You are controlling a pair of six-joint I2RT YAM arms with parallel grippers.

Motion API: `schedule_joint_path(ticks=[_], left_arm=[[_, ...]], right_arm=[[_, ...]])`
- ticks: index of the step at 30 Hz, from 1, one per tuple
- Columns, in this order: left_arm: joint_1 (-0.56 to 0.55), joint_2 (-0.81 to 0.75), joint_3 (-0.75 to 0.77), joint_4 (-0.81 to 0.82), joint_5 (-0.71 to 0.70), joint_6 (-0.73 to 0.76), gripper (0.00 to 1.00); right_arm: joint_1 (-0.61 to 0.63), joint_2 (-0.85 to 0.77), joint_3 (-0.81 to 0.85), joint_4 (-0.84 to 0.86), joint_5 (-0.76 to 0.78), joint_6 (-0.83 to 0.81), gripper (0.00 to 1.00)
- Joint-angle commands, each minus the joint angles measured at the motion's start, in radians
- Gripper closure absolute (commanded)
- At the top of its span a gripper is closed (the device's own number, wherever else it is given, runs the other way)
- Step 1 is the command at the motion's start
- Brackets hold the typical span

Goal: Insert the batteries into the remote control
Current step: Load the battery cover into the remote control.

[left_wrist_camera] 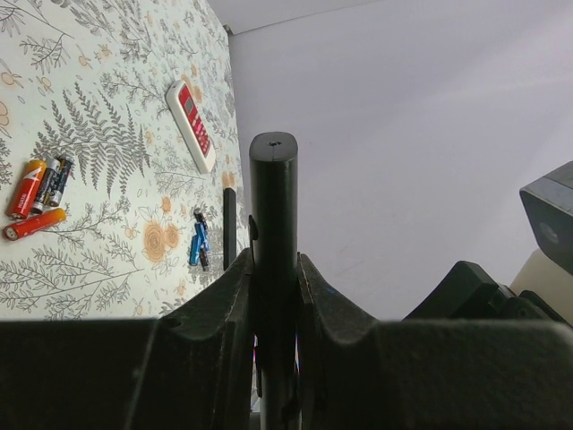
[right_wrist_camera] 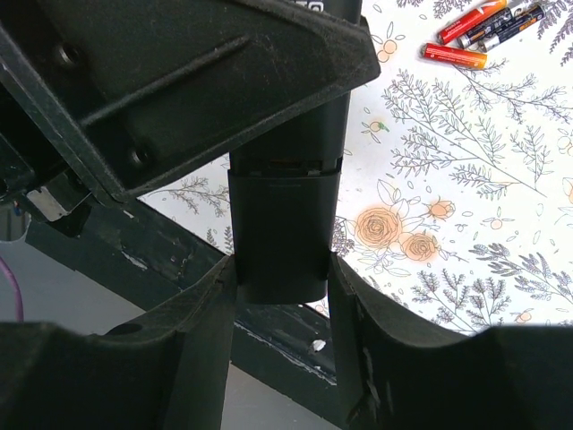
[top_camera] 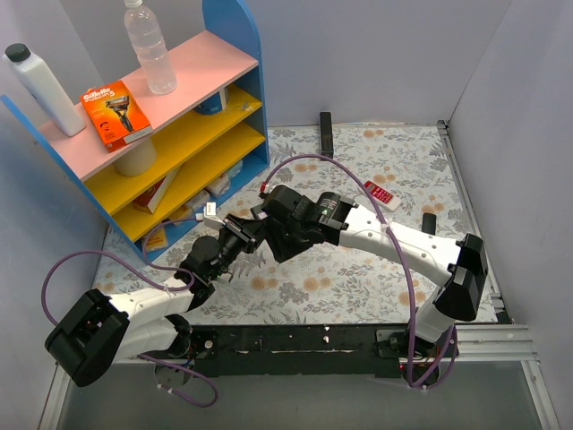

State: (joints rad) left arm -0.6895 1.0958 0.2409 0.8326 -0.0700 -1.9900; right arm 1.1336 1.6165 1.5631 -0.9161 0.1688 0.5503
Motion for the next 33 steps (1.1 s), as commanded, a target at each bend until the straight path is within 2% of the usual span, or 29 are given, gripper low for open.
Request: schedule_joint_path(ticks=[1,17,33], left_arm=[[-0.005,-0.028,0.034,-0.015,-0.036,-0.021,0.93],[-0.012,-0.036,0.048,-0.036,-0.054,0.023,0.93],[-0.013,-0.057,0.031,0.014,-0.017,0.023,0.94]], right_arm=[[0.008,0.017,0.057,-0.024,-0.025,-0.009,0.52],[0.009,0.063,0.091,-0.076,-0.035,-0.018,0.51],[0.009,0.042,0.066,-0.069,0.008,-0.015,0.50]])
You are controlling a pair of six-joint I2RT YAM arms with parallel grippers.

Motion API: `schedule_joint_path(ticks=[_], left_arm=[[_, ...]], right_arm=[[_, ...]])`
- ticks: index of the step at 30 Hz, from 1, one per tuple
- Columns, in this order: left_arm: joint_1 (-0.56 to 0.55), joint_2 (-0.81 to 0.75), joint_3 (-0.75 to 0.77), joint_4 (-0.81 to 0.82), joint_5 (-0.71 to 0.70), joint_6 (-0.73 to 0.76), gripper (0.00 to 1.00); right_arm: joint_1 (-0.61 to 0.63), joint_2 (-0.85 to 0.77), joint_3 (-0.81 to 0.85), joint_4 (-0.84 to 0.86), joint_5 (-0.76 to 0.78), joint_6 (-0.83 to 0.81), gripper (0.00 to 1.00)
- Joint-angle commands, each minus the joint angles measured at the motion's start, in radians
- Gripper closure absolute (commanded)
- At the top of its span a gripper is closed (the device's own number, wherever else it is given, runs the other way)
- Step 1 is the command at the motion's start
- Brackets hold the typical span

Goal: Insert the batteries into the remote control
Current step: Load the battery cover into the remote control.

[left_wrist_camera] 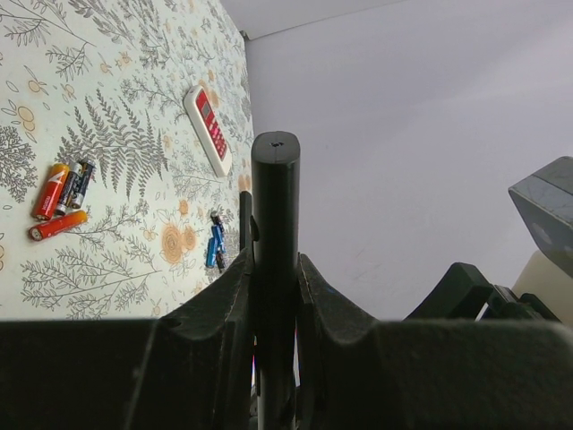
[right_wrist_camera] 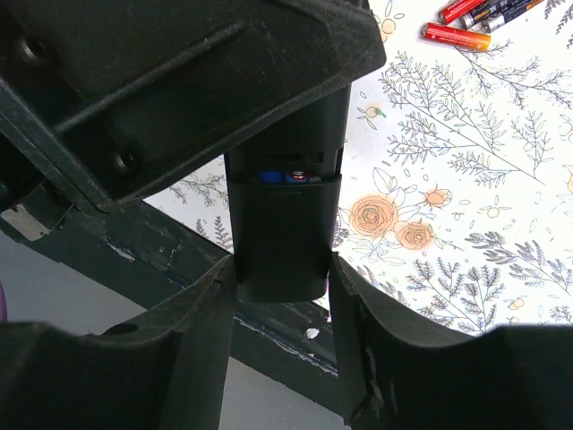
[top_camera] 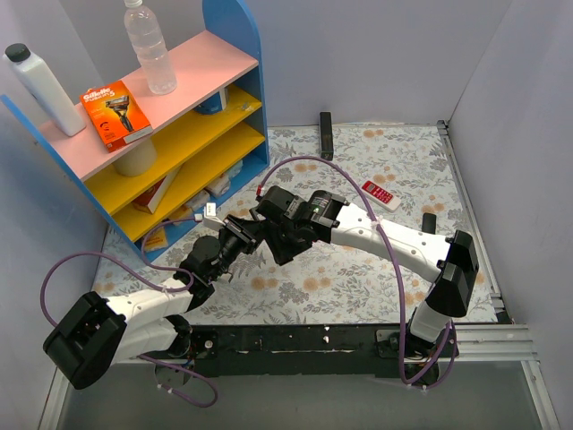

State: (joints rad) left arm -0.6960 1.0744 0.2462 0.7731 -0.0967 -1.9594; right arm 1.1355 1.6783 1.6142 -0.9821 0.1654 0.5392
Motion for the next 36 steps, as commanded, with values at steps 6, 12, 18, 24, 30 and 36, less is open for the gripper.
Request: schedule_joint_path(ticks=[6,12,18,24,30,36], left_arm=[[-0.007,-0.033,0.024,0.087,0.023,-0.003,0.94],[-0.008,-0.031,0.025,0.087,0.026,-0.012,0.94],[-0.014,-0.027,0.021,0.088,0.029,-0.022,0.94],[-0.016,-0.021,0.031,0.057,0.023,-0.033,0.94],[-0.016,-0.005,0.038,0.025,0.018,-0.055,0.94],[-0.016,-0.011,0.041,-0.018,0.006,-0.076,0.94]], right_arm=[[0.009,-0.023,0.027,0.013,0.010,-0.005,0.48],[0.007,-0.020,0.036,0.019,0.008,-0.005,0.46],[0.009,-0.017,0.052,0.014,0.023,-0.004,0.46],[0.007,-0.015,0.075,0.002,0.025,-0.004,0.42],[0.007,-0.009,0.099,-0.010,0.023,-0.005,0.34],[0.007,-0.022,0.118,-0.017,0.028,-0.016,0.31]])
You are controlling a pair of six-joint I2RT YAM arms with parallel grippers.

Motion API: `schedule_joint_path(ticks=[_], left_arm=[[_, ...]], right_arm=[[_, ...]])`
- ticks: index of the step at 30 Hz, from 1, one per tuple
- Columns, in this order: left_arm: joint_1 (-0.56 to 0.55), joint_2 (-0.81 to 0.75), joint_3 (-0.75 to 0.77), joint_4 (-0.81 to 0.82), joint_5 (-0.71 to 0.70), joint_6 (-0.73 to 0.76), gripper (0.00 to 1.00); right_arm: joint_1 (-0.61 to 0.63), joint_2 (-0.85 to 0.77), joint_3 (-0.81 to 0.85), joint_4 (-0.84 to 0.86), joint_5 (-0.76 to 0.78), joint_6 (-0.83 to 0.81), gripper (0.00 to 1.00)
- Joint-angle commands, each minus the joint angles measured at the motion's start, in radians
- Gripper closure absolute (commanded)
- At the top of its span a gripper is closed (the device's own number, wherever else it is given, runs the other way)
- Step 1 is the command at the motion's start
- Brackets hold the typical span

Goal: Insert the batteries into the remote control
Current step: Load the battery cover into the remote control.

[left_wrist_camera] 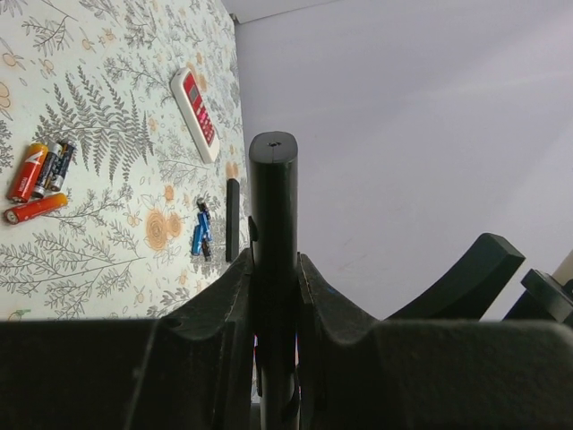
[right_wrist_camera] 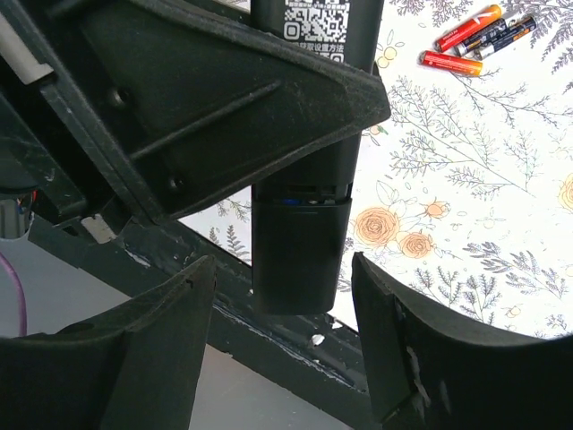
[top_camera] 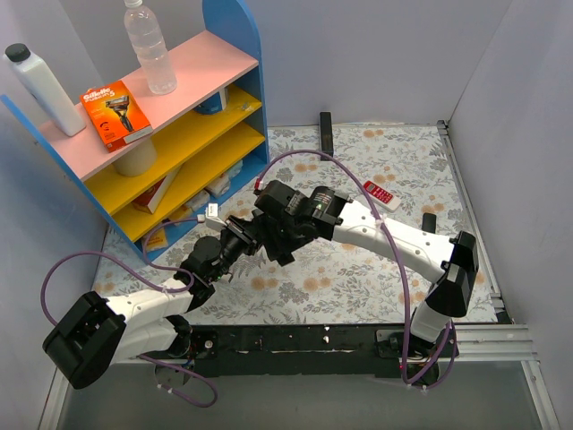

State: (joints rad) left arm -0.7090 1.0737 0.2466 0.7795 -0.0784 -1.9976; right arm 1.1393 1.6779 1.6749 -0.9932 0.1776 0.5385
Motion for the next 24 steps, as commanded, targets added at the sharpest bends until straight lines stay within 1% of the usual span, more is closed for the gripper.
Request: schedule_joint_path(ticks=[1,4,5,7,8,9,11,12,14,15,16,19,20,24], left_arm=[[-0.003,-0.011,0.043,-0.032,-0.012,-0.044,0.94],[-0.003,-0.015,0.048,-0.051,-0.009,-0.058,0.95],[-0.003,-0.020,0.052,-0.068,-0.008,-0.062,0.95],[-0.003,-0.029,0.066,-0.100,0.005,-0.075,0.96],[-0.003,-0.032,0.089,-0.141,0.009,-0.078,0.96],[-0.003,-0.037,0.100,-0.163,0.022,-0.078,0.97],[-0.003,-0.049,0.134,-0.216,0.032,-0.078,0.98],[-0.003,-0.052,0.143,-0.227,0.038,-0.079,0.98],[-0.003,-0.069,0.163,-0.258,0.054,-0.086,0.99],[-0.003,-0.072,0.174,-0.275,0.058,-0.089,0.99],[-0.003,-0.075,0.181,-0.292,0.071,-0.089,0.99],[-0.003,-0.087,0.214,-0.344,0.077,-0.089,0.99],[-0.003,-0.096,0.215,-0.347,0.104,-0.092,0.99],[-0.003,-0.113,0.220,-0.350,0.118,-0.099,0.99]], right_arm=[[0.004,-0.026,0.062,-0.001,0.020,-0.024,0.31],[0.004,-0.075,0.052,0.040,-0.006,-0.095,0.31],[0.004,-0.107,0.043,0.069,-0.016,-0.171,0.32],[0.004,-0.147,-0.009,0.111,-0.056,-0.269,0.33],[0.004,-0.196,-0.038,0.154,-0.067,-0.367,0.32],[0.004,-0.223,-0.103,0.174,-0.079,-0.432,0.33],[0.005,-0.304,-0.167,0.211,-0.142,-0.533,0.33],[0.004,-0.332,-0.205,0.246,-0.154,-0.633,0.33],[0.004,-0.410,-0.311,0.289,-0.200,-0.714,0.33],[0.004,-0.432,-0.338,0.327,-0.214,-0.789,0.33],[0.004,-0.449,-0.380,0.341,-0.249,-0.830,0.33],[0.004,-0.503,-0.418,0.390,-0.285,-0.915,0.33],[0.004,-0.517,-0.429,0.396,-0.290,-0.936,0.33],[0.004,-0.514,-0.425,0.393,-0.308,-0.999,0.34]])
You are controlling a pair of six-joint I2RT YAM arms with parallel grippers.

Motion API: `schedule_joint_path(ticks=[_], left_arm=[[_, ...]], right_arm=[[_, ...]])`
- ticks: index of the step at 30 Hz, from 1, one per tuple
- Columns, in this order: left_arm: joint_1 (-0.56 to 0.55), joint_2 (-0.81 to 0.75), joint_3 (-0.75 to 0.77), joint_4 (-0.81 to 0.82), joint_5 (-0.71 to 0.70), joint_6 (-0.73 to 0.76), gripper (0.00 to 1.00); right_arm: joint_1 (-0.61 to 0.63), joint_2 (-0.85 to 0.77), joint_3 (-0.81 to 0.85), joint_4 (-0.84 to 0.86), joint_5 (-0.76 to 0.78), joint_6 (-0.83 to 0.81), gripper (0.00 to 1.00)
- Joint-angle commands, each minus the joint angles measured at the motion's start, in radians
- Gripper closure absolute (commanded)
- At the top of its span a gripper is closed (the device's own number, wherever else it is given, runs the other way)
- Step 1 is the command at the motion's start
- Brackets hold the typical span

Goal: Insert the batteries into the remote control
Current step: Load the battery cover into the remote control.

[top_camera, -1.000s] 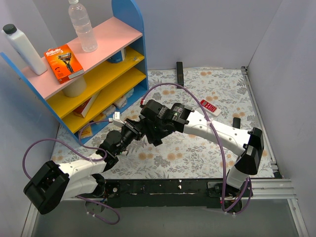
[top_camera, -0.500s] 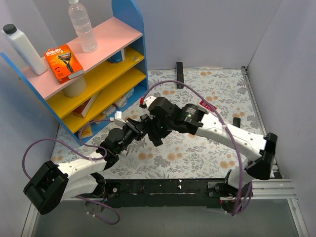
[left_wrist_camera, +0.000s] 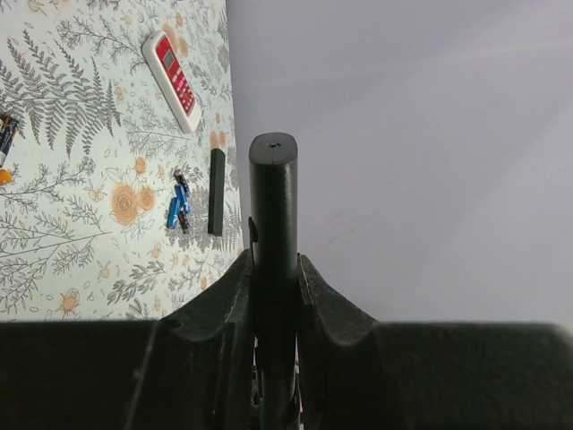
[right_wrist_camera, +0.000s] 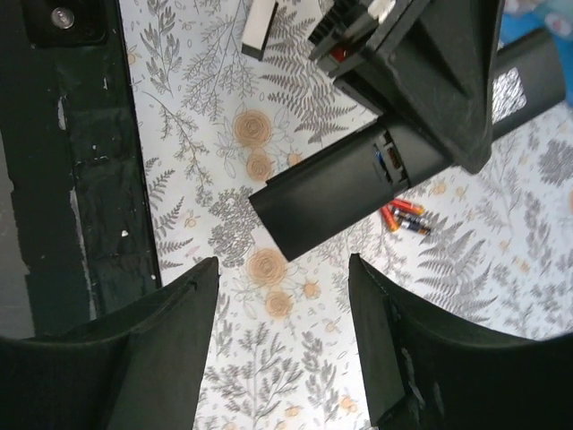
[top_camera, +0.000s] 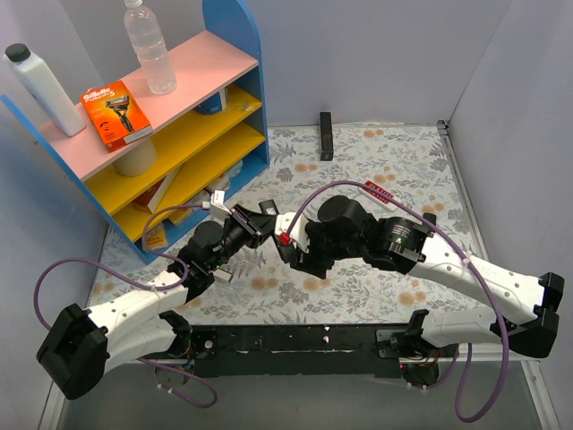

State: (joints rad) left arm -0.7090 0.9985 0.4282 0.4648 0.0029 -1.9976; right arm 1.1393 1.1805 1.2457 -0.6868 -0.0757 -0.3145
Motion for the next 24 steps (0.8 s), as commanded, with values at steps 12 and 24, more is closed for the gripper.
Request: schedule_joint_path(ticks=[12,24], left_arm=[[-0.003,-0.046,0.066,-0.026,0.088,-0.092,0.99],[-0.003,-0.046,0.080,-0.006,0.117,-0.098,0.99]], right_arm=[[0.004,0.025,0.020,0.078,-0.090,-0.210,0.35],[0.004,0.057,0.014,0.087,-0.118,-0.219,0.36]])
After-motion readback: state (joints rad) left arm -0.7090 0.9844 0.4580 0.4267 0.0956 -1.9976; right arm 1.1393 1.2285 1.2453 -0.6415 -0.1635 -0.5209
